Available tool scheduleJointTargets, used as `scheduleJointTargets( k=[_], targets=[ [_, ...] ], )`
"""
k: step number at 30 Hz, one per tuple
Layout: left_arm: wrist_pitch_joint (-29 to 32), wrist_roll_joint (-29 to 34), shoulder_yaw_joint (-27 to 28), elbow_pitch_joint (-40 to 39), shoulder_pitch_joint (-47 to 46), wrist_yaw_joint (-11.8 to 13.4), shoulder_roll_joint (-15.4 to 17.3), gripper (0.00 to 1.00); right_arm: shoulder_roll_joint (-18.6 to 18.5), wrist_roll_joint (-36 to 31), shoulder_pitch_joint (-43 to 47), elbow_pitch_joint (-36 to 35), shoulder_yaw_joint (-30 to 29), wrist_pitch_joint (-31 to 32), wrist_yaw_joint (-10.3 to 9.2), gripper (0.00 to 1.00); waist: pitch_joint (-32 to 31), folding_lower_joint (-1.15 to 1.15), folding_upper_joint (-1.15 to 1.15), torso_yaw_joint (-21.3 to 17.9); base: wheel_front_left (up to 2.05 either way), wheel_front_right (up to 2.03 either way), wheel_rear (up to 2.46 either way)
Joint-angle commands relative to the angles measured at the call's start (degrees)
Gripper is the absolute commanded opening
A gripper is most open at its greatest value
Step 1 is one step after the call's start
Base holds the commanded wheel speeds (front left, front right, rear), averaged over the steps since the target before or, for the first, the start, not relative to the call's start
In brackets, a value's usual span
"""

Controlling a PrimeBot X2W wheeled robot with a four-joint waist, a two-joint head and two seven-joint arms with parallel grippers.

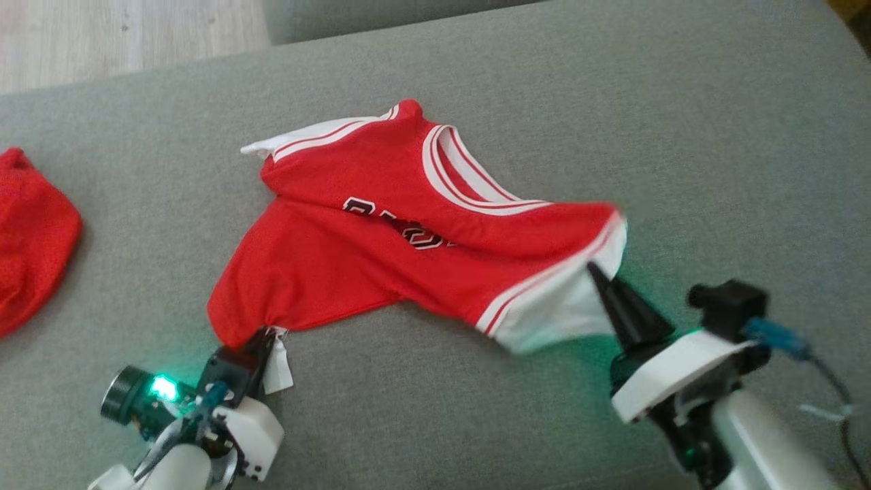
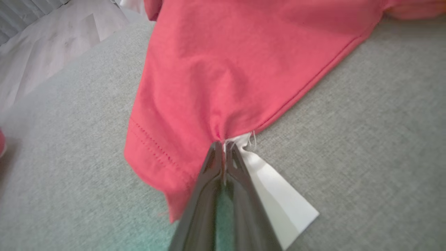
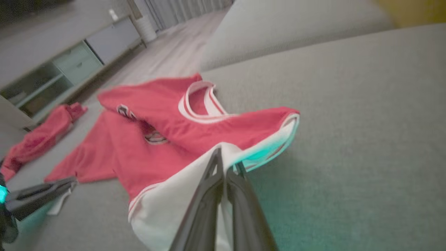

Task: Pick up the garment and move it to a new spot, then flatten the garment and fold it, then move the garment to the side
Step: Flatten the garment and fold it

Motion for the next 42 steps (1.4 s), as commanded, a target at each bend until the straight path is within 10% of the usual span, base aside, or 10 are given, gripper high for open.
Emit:
scheduleJointTargets(
  k=[1, 6, 15, 24, 33, 42],
  targets=[
    [0.8, -1.1, 2.7, -0.3, 0.1, 0.1, 1.6, 0.00, -1.5, 2.0, 0.0, -4.4, 0.0, -0.2, -0.04, 0.00, -0.8, -0.01, 0.00, -0.3, 0.00, 0.00, 0.00],
    [1.7, -6.0, 5.0, -6.7, 3.2, -0.6, 1.3, 0.00, -4.7, 9.8, 1.8, -16.4, -3.5, 1.7, -0.04, 0.00, -2.8, -0.01, 0.00, -0.4, 0.00, 0.00, 0.00],
    [16.2, -25.2, 5.6, -42.7, 9.3, -3.6, 5.0, 0.00, -8.6, 22.2, 2.7, -38.9, -17.4, 9.0, -0.04, 0.00, -7.1, -0.01, 0.00, 0.6, 0.00, 0.00, 0.00],
    [32.8, -46.1, 7.2, -68.5, -2.3, -3.6, 11.7, 0.00, -7.9, 26.6, -13.0, -45.1, -27.1, 21.3, -0.04, 0.00, -6.6, -0.01, 0.00, -0.6, 0.00, 0.00, 0.00],
    [43.8, -50.3, 7.8, -58.7, -27.6, -2.2, 13.8, 0.00, -3.9, 18.5, -35.5, -32.3, -28.1, 30.9, -0.04, 0.00, 0.3, -0.01, 0.00, -0.1, 0.00, 0.00, 0.00],
    [38.9, -33.1, 0.4, -30.7, -55.2, -3.1, 11.4, 0.00, 3.7, 6.2, -59.2, -11.7, -27.3, 23.0, -0.04, 0.00, 13.1, -0.01, 0.00, 0.5, 0.00, 0.00, 0.00]
  ],
)
